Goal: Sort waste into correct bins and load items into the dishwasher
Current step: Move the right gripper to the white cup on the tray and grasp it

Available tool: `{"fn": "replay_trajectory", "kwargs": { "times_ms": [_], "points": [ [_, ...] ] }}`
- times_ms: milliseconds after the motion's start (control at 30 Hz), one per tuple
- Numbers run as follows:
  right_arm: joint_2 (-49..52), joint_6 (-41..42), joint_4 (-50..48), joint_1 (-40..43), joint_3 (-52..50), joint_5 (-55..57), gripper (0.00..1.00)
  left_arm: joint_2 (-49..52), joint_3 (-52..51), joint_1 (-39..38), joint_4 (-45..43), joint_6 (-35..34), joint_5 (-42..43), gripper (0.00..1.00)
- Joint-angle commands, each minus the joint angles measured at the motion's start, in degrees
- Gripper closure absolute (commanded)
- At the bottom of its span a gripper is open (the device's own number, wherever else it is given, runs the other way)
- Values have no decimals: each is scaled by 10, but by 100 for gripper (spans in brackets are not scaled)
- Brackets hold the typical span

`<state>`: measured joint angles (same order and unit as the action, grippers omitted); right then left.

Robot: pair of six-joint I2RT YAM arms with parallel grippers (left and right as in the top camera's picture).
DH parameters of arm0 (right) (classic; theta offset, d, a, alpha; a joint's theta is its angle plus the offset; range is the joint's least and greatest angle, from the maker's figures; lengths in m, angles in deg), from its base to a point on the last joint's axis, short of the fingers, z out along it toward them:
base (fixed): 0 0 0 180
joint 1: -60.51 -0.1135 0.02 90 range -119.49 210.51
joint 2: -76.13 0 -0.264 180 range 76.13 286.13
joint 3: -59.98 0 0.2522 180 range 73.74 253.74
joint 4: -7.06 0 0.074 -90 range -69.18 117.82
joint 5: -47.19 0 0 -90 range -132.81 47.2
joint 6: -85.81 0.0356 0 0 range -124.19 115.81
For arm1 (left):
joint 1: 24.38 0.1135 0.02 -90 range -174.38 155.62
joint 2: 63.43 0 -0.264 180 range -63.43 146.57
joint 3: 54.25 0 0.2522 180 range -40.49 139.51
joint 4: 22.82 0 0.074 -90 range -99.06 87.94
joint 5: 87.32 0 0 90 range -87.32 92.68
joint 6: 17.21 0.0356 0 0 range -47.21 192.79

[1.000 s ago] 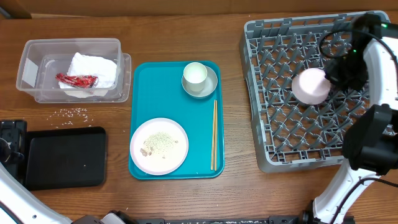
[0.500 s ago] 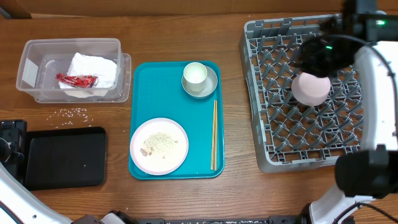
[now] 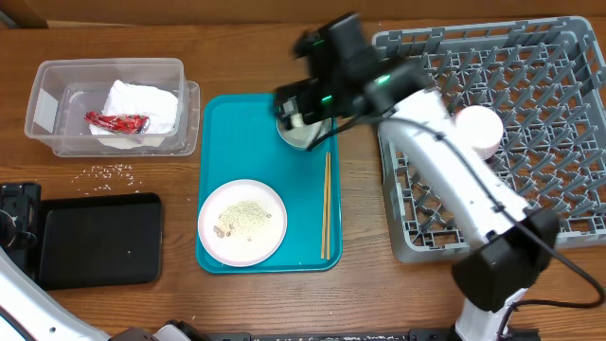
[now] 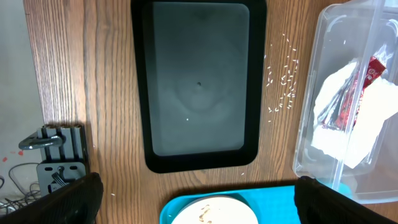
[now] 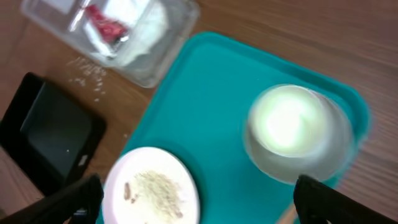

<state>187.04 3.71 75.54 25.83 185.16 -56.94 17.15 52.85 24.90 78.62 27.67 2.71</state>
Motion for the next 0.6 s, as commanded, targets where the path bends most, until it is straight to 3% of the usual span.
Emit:
{"fn": "replay_trajectory", "kwargs": {
  "times_ms": [0, 167, 333, 567],
  "points": [
    [-3, -9, -63, -27, 2, 51, 0, -8, 3, 2, 1, -12, 0, 0],
    [31, -5, -131, -50, 2, 129, 1, -8, 3, 2, 1, -12, 0, 0],
    [99, -5, -138, -49, 2, 141, 2, -8, 3, 2, 1, -12, 0, 0],
    [125, -5, -137, -50, 2, 142, 22, -8, 3, 2, 1, -12, 0, 0]
  ]
}}
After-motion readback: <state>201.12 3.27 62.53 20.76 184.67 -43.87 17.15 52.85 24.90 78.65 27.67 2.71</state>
